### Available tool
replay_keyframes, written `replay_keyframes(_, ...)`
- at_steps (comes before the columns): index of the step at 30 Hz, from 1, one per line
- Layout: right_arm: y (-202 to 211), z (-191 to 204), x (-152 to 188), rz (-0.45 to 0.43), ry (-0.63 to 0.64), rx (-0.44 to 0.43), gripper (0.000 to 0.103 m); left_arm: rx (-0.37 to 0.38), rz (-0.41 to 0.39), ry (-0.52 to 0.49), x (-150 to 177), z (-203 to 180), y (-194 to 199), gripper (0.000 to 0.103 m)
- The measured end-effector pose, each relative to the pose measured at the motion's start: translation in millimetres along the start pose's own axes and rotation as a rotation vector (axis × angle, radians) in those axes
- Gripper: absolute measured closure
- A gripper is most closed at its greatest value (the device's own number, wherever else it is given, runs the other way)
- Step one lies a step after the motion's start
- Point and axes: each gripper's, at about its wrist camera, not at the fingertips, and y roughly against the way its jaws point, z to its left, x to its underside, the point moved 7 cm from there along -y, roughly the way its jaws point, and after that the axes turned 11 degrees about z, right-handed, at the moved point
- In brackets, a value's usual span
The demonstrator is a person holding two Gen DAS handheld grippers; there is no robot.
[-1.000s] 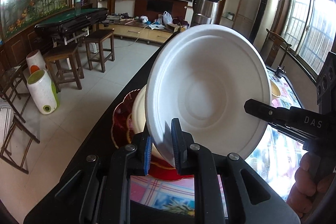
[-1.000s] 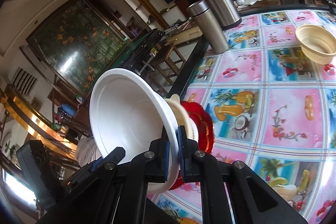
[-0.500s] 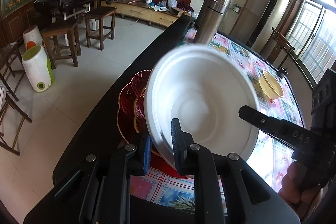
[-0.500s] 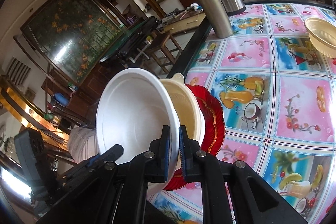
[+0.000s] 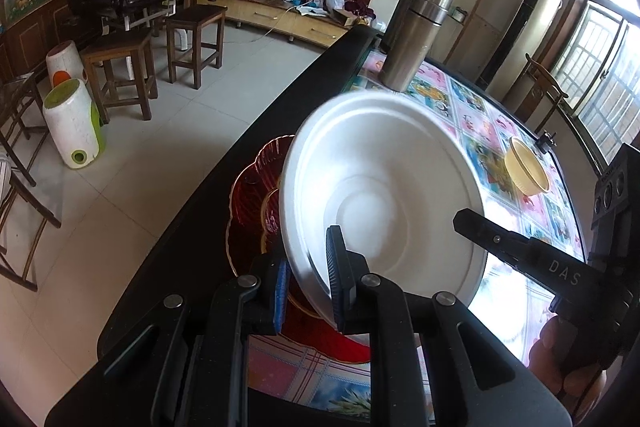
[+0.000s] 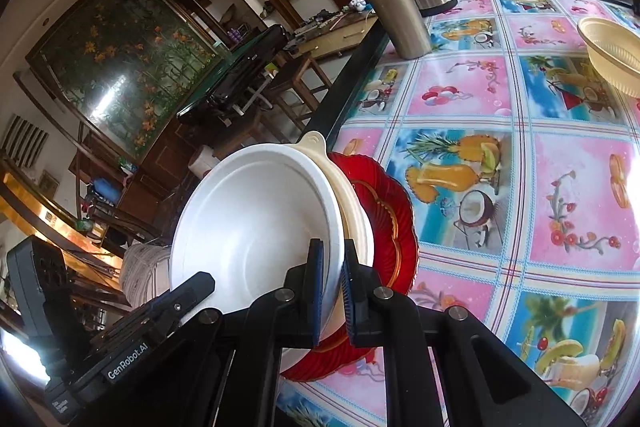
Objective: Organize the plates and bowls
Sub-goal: 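Lower the white bowl onto the beige bowl and open the left gripper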
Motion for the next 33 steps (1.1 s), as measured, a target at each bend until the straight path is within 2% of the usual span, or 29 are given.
replay_keyframes(6, -9.2, 1.4, -6.2, 0.024, -0.011, 0.01, 0.092, 0.028, 0.041, 0.03, -4.2, 6.5, -5.7, 0.088)
replay_keyframes(15, -4.2, 6.8, -20.2, 0.084, -0.04, 0.004, 0.092, 0.031, 0.012, 0.037, -14.0, 7.9, 9.8, 0.088)
replay_keyframes(22, -7.0, -1.4, -17.5, 0.091, -0.063, -0.018, 0.092, 0.019, 0.035, 0.049, -7.0, 10.7, 3.1, 0.088)
replay_keyframes(33, 18.7, -13.5, -20.7, 0.017, -0.077, -0.063, 0.09, -0.014, -0.068, 0.064, -16.6, 10.9, 39.2, 0.088)
